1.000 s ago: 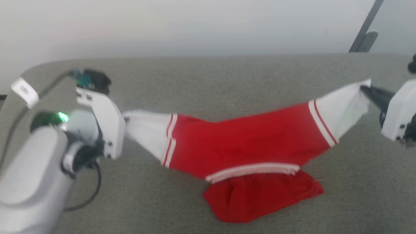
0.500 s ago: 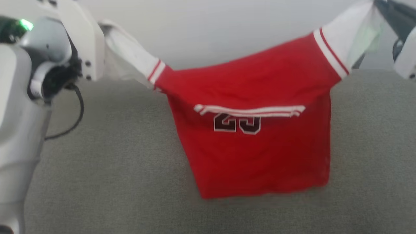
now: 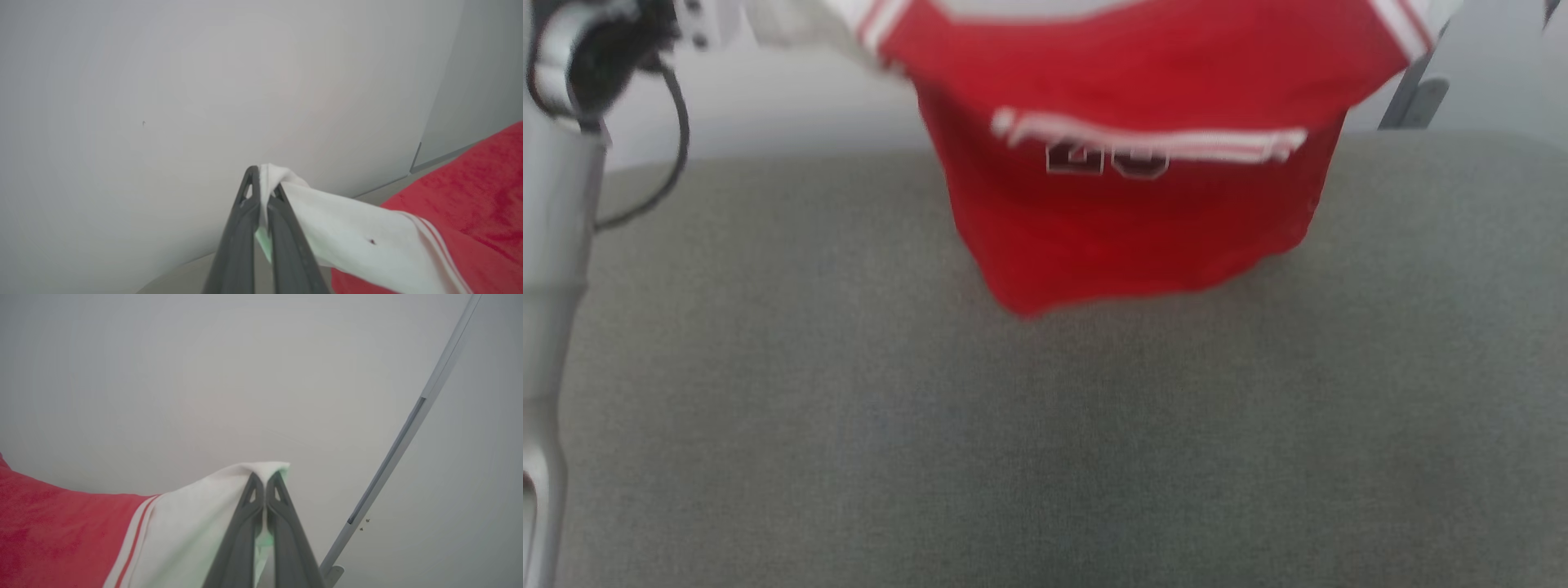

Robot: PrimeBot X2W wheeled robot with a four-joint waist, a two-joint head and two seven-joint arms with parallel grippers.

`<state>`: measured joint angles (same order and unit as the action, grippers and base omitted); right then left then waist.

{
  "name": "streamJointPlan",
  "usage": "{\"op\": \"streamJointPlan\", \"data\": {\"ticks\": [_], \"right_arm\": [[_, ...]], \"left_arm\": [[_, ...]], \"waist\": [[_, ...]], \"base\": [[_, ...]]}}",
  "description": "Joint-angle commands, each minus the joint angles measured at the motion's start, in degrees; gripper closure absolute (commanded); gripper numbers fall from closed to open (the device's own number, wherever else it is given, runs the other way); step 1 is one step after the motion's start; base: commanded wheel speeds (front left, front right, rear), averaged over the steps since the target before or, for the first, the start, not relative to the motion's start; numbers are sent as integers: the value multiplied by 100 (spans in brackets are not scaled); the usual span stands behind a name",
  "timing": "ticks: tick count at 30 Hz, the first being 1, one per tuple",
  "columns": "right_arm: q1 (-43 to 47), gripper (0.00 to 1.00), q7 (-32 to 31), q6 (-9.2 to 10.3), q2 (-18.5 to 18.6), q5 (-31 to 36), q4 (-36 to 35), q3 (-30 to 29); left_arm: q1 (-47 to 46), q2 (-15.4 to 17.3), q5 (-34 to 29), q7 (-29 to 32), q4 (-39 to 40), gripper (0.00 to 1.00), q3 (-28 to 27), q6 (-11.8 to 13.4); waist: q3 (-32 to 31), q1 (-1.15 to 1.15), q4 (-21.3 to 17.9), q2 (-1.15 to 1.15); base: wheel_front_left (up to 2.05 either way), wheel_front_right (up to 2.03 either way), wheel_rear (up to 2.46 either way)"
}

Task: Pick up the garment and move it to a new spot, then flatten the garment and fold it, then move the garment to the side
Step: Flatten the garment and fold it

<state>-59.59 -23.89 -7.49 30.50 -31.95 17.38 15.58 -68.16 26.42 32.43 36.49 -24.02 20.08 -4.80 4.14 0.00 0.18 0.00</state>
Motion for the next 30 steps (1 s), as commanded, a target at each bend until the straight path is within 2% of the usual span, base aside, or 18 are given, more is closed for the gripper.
{"op": "streamJointPlan", "data": {"ticks": [1, 5, 9, 15, 17, 19, 24, 30], "right_arm": [[-222, 100, 242, 0, -4, 170, 232, 36], [-831, 100, 1024, 0, -72, 572, 943, 207], [-1438, 100, 1902, 0, -153, 1075, 1657, 394], [-2373, 100, 3458, 0, -398, 2099, 2561, 228], [-2607, 100, 3746, 0, -477, 2468, 2776, 114], [-2674, 100, 3849, 0, -596, 2785, 2980, 81], [-2444, 100, 3904, 1, -760, 2950, 3543, 218], [-1917, 100, 3894, 1, -839, 2431, 4048, 636]], "left_arm": [[-242, -74, -53, -206, -129, 100, -14, -16], [-849, -205, -354, -965, -470, 100, 32, -43], [-1520, -355, -538, -1700, -982, 100, -18, 37], [-2521, -396, -982, -3213, -1592, 100, -56, 143], [-2716, -435, -1068, -3718, -1834, 100, -113, 256], [-2816, -499, -1102, -4050, -2097, 100, -73, 253], [-2693, -631, -997, -4260, -2842, 100, 39, 40], [-2152, -847, -826, -3998, -3528, 100, 218, -162]], "waist": [[347, 0, -1, 0], [867, 0, 4, 0], [1342, 0, -12, 0], [1920, 0, -36, 0], [2040, 0, -24, 0], [2107, 0, 2, 0], [2109, 0, 107, 0], [1937, 0, 232, 0]], "base": [[0, 0, 0], [0, 0, 0], [0, 0, 0], [0, 0, 0], [0, 0, 0], [0, 0, 0], [0, 0, 0], [0, 0, 0]]}}
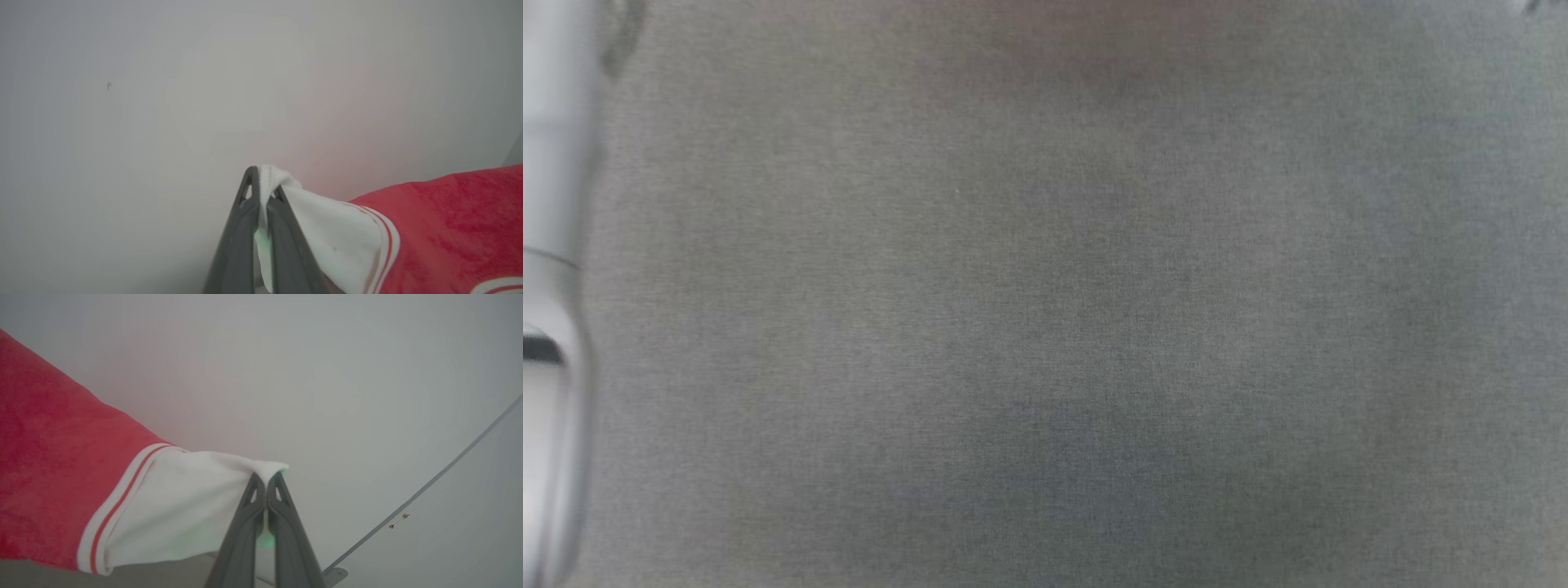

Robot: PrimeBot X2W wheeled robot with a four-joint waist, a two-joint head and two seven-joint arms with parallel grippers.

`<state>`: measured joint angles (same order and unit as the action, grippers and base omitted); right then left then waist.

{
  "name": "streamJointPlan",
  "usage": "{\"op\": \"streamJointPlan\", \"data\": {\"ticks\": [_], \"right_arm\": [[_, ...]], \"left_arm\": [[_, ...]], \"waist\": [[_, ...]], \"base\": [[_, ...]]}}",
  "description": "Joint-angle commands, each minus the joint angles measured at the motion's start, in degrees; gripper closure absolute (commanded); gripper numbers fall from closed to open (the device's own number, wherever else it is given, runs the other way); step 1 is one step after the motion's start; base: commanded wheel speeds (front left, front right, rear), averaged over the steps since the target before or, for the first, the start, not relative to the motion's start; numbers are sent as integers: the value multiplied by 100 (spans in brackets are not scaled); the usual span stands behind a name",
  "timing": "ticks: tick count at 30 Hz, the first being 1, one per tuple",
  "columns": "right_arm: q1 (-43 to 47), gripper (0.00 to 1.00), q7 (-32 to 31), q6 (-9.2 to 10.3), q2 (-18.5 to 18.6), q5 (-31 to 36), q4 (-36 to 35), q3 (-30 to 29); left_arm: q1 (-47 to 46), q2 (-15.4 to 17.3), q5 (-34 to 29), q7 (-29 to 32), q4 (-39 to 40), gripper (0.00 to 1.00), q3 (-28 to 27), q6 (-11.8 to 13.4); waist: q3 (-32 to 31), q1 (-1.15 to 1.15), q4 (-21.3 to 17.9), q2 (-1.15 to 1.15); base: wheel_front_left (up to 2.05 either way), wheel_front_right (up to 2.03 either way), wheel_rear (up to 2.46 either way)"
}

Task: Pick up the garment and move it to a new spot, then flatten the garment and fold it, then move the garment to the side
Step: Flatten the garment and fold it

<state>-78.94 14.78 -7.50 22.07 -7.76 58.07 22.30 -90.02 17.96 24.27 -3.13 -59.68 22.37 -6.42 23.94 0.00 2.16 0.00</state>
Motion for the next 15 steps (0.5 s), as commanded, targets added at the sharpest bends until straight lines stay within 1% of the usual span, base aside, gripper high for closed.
{"op": "streamJointPlan", "data": {"ticks": [1, 4, 5, 7, 9, 11, 14, 15], "right_arm": [[125, 100, 10, 2, 23, -122, 53, 68], [572, 100, -203, 1, 18, -645, 140, 488], [696, 100, -308, 2, 55, -796, 92, 670], [1081, 100, -614, 2, 97, -1317, -56, 1026], [1414, 100, -985, 2, 291, -1816, -346, 1397], [1762, 100, -1324, 2, 497, -2353, -756, 1738], [2222, 100, -1758, 2, 1000, -3026, -1454, 2212], [2536, 100, -1986, 2, 1318, -3468, -1916, 2449]], "left_arm": [[160, -38, 55, 48, -60, 100, 35, -38], [610, -118, 256, 429, -295, 100, 169, -87], [767, -118, 282, 539, -329, 100, 238, -96], [1171, -190, 500, 845, -283, 100, 397, -96], [1586, -168, 731, 1162, -133, 100, 578, -99], [2027, -44, 985, 1494, 67, 100, 761, -99], [2694, 163, 1341, 1920, 499, 100, 1001, -100], [3137, 361, 1508, 2136, 835, 100, 1097, -101]], "waist": [[-99, 0, 62, 0], [-274, 0, 125, 0], [-335, 0, 141, 0], [-474, 0, 165, 0], [-610, 0, 198, 0], [-730, 0, 210, 0], [-885, 0, 229, 0], [-983, 0, 246, 0]], "base": [[0, 0, 0], [0, 0, 0], [0, 0, 0], [0, 0, 0], [0, 0, 0], [0, 0, 0], [0, 0, 0], [0, 0, 0]]}}
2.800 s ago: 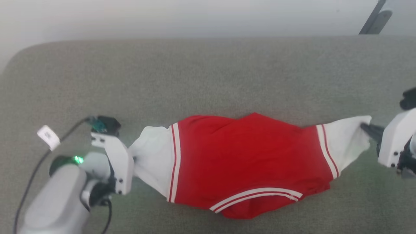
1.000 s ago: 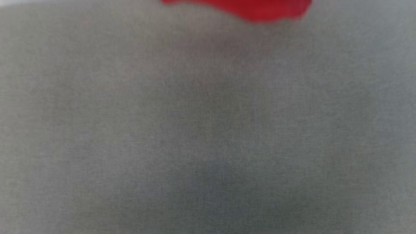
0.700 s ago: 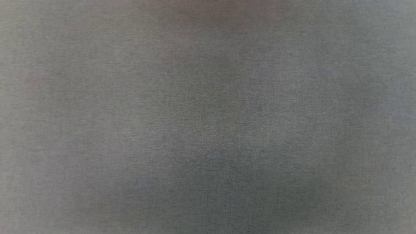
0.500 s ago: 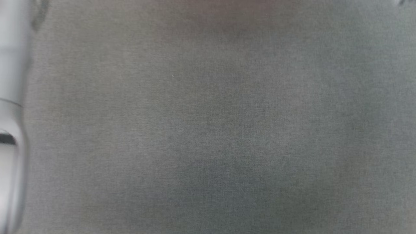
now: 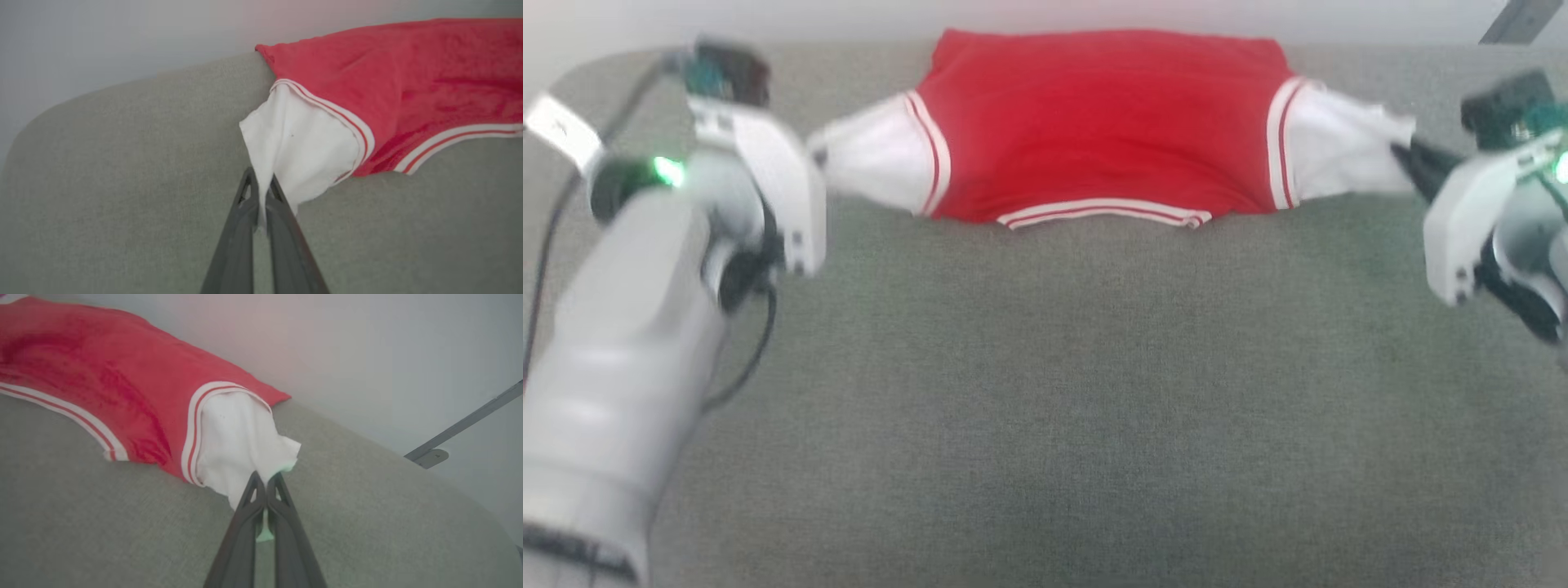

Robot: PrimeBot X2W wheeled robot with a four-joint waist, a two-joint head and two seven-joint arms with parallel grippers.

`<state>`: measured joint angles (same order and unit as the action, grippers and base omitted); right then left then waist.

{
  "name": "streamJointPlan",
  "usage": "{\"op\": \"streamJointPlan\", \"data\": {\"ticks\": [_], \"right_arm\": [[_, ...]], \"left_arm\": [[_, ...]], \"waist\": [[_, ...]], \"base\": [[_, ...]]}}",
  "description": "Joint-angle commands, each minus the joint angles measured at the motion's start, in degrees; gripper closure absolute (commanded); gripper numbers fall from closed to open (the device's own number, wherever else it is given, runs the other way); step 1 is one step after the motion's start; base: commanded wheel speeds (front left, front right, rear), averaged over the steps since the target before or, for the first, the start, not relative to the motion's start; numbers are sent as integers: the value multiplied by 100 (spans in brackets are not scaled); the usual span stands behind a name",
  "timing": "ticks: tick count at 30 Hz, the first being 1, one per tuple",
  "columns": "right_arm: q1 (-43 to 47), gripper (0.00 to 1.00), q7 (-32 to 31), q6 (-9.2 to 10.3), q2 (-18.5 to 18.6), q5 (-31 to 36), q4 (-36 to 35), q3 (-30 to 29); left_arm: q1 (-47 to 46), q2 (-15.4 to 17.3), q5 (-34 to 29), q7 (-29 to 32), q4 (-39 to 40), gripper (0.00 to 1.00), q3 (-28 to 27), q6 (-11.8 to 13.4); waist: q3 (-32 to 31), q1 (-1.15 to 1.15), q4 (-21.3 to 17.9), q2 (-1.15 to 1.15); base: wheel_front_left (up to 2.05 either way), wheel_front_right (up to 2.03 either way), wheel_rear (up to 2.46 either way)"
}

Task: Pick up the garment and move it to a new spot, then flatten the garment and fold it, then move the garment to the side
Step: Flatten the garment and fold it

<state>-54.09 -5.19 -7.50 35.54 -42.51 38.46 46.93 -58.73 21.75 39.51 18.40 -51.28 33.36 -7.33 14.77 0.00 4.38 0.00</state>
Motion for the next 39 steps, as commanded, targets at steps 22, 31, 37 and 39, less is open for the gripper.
{"op": "streamJointPlan", "data": {"ticks": [22, 31, 37, 39], "right_arm": [[2240, 100, -1396, 2, 2097, -2058, -2584, -44], [3094, 100, -2165, 1, 2609, -2518, -3467, -285], [3834, 100, -2637, 1, 2821, -2787, -3900, -471], [4057, 100, -2678, 1, 2781, -2816, -3935, -567]], "left_arm": [[3923, 2187, 950, 1809, 5778, 100, -673, 2216], [4970, 2727, 1082, 2191, 7166, 100, -886, 3104], [5552, 2838, 1176, 2281, 7647, 100, -883, 3466], [5669, 2820, 1192, 2248, 7648, 100, -880, 3514]], "waist": [[-523, 0, 39, 0], [-481, 0, 26, 0], [-420, 0, 36, 0], [-398, 0, 34, 0]], "base": [[0, 0, 0], [0, 0, 0], [0, 0, 0], [0, 0, 0]]}}
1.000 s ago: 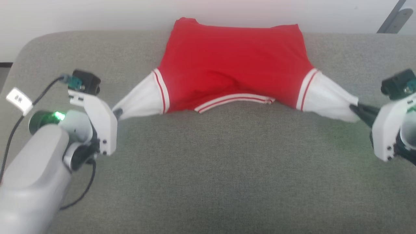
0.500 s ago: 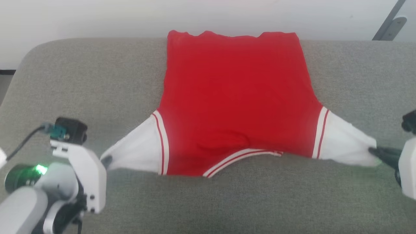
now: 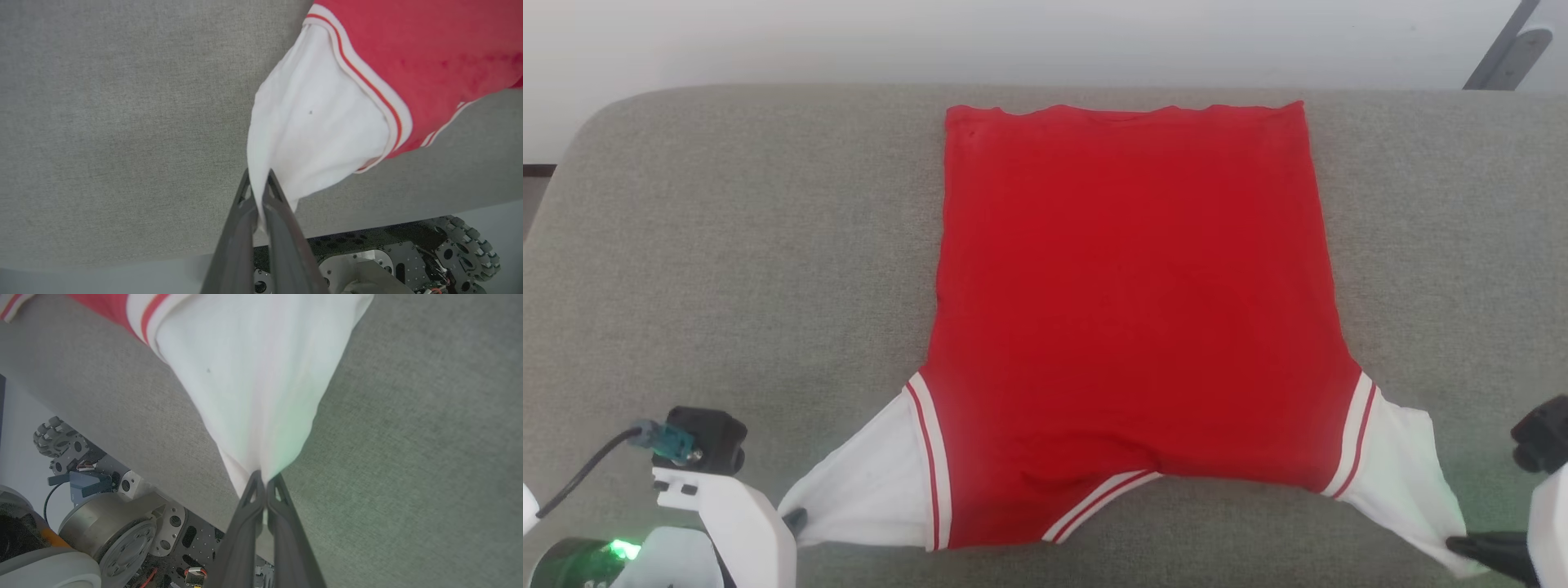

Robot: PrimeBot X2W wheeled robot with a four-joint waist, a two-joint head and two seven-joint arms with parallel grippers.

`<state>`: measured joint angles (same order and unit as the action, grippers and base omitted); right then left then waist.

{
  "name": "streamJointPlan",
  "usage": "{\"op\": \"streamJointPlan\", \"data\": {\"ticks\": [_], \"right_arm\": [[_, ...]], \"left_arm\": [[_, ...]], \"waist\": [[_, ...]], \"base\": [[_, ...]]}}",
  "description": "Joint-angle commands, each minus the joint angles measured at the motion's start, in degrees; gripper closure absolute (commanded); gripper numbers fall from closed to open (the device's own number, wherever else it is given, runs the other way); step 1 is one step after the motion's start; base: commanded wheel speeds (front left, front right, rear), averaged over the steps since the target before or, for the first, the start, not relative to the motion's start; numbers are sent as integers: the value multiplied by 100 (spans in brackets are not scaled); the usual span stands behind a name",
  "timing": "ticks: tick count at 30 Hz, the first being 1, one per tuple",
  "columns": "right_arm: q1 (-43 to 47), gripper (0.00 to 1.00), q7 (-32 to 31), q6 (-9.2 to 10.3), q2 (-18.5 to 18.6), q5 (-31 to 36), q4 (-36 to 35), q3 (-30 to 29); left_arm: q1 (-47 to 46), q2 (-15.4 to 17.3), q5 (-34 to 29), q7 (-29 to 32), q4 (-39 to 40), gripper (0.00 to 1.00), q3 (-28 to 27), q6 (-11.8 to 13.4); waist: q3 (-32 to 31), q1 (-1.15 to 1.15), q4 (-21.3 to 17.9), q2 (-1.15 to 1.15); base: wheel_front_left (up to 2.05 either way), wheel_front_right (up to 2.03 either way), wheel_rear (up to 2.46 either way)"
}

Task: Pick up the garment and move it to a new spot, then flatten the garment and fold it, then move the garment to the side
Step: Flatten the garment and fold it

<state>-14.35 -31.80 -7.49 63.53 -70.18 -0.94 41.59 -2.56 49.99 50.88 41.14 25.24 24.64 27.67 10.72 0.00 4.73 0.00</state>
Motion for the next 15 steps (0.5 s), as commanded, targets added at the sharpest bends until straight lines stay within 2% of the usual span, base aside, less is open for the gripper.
{"op": "streamJointPlan", "data": {"ticks": [1, 5, 11, 13, 15], "right_arm": [[171, 100, -11, 0, -66, -17, 14, -72], [416, 100, 144, 1, -410, 234, 195, -302], [384, 99, 382, 2, -1146, 961, 737, -591], [351, 75, 384, 6, -1344, 1235, 933, -627], [319, 5, 316, 6, -1518, 1414, 1036, -660]], "left_arm": [[94, -26, 72, -44, -11, 100, 0, 11], [160, -114, 69, -166, -191, 100, 30, -34], [-76, -302, -5, -353, -490, 100, 130, -277], [-151, -358, -37, -398, -599, 100, 182, -377], [-257, -420, -56, -456, -681, 100, 203, -443]], "waist": [[16, 0, 0, 0], [42, 0, -16, 0], [62, 0, -31, 0], [53, 0, -34, 0], [45, 0, -49, 0]], "base": [[0, 0, 0], [0, 0, 0], [0, 0, 0], [0, 0, 0], [0, 0, 0]]}}
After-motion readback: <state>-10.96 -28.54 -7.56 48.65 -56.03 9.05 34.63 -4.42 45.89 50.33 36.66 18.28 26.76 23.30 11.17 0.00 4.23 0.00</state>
